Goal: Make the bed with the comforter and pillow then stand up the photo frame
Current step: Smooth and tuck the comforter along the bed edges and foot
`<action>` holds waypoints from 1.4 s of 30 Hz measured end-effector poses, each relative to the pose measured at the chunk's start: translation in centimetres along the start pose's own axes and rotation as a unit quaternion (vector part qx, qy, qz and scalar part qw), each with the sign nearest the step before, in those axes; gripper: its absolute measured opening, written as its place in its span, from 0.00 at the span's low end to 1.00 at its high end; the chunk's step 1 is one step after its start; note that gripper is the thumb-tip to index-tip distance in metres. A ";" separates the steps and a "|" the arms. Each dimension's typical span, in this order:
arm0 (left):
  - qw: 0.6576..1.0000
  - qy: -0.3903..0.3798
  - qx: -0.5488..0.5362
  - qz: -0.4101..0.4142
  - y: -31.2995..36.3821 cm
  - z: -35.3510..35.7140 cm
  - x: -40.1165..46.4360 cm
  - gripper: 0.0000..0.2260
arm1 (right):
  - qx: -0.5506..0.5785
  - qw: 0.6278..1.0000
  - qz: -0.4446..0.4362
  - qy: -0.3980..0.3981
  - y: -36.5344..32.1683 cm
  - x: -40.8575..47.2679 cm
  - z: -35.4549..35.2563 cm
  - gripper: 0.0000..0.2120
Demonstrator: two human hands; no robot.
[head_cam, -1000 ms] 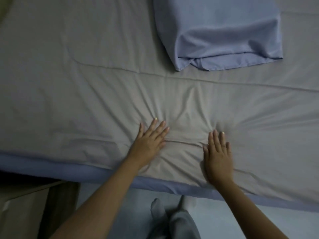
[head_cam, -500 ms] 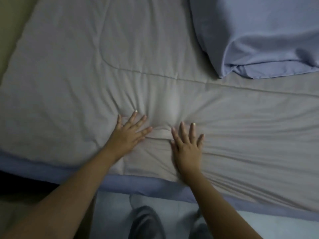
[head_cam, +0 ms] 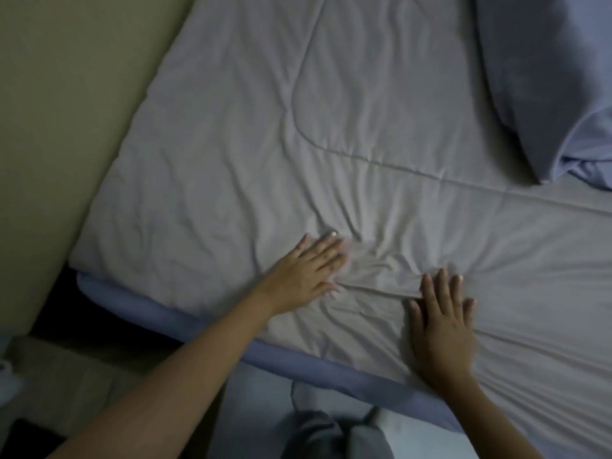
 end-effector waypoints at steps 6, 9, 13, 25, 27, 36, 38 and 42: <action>0.993 -0.005 0.055 -0.105 -8.9 -3.8 -4.4 0.28 | 0.027 0.999 -0.021 -0.004 -9.2 2.0 0.9 0.36; 0.980 -0.038 0.061 -0.188 -13.9 -4.6 -8.9 0.30 | 0.044 0.996 -0.073 -0.023 -16.3 2.1 2.2 0.37; 0.972 -0.081 0.069 -0.208 -21.0 -5.5 -13.8 0.34 | 0.055 0.987 -0.146 -0.029 -26.7 2.4 5.8 0.35; 0.981 0.028 -0.032 -0.188 -28.8 -2.9 -18.6 0.23 | 0.025 0.965 -0.263 0.010 -37.3 3.6 14.3 0.22; 0.982 0.061 -0.040 -0.176 -29.0 -3.7 -18.8 0.23 | 0.065 0.959 -0.273 0.036 -38.0 3.4 13.7 0.23; 0.989 0.074 0.014 -0.130 -28.1 -3.8 -23.6 0.21 | 0.059 0.956 -0.287 0.008 -39.1 -0.4 14.0 0.27; 0.982 0.040 0.036 -0.183 -27.7 -3.3 -24.1 0.24 | -0.005 0.960 -0.280 -0.024 -38.9 -1.2 14.6 0.28; 0.979 -0.004 0.049 -0.199 -27.5 -3.8 -25.0 0.28 | -0.052 0.968 -0.237 -0.065 -38.9 -2.2 14.6 0.34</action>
Point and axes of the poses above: each hand's wrist, its own x-axis towards the middle knuckle, its own z-axis out of the palm, y = z × x, the point moved 4 cm from there along x, towards the middle knuckle, and after that the axes turned 13 degrees about y, right-handed, at the moved point
